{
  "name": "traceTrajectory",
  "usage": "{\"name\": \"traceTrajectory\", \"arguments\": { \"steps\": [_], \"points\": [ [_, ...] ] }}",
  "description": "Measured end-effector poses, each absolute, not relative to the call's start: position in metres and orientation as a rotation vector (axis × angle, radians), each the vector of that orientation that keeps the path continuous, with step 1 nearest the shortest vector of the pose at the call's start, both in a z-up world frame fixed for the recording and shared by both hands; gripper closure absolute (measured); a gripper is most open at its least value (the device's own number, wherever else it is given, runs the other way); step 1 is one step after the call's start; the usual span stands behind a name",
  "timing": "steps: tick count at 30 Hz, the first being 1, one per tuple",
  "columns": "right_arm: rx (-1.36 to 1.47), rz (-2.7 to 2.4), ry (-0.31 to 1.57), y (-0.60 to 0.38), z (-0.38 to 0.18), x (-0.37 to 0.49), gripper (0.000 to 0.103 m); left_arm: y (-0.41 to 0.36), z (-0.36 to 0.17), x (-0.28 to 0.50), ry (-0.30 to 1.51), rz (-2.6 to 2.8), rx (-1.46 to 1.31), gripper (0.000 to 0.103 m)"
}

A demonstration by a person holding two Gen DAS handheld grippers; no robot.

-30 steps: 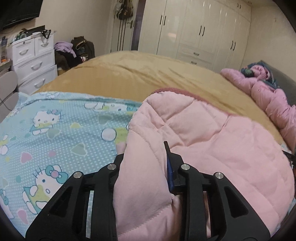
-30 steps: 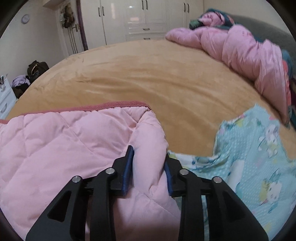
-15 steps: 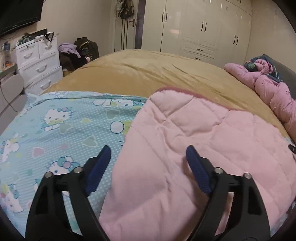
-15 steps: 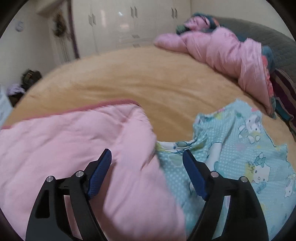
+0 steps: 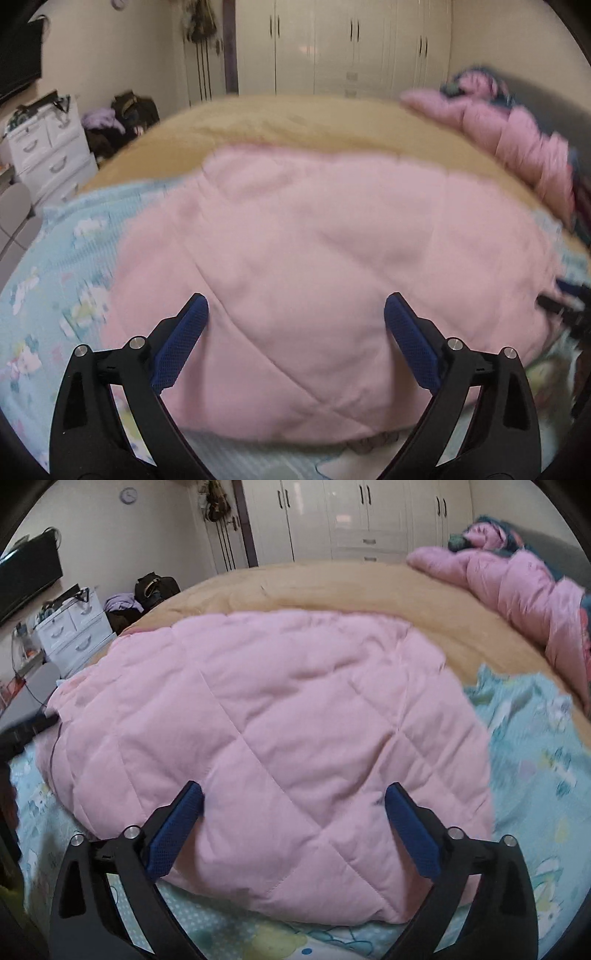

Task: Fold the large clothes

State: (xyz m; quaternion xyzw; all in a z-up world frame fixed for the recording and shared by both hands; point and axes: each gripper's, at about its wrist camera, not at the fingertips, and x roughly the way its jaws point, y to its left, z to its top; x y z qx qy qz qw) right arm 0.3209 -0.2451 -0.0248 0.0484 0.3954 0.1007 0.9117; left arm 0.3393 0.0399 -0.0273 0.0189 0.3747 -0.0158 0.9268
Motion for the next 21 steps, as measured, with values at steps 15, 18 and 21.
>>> {"name": "traceTrajectory", "arguments": {
  "steps": [15,18,21],
  "points": [
    [0.158,0.246,0.835,-0.251,-0.027,0.325,0.004,0.050,-0.033,0.309,0.701,-0.036,-0.002,0.010],
    [0.216,0.272,0.789,-0.262,-0.010,0.304,0.004,0.055,-0.024,0.299,0.695,-0.028,-0.013,0.010],
    [0.280,0.293,0.767,-0.274,0.000,0.284,0.004,0.062,-0.017,0.290,0.683,-0.005,-0.031,0.009]
  ]
}}
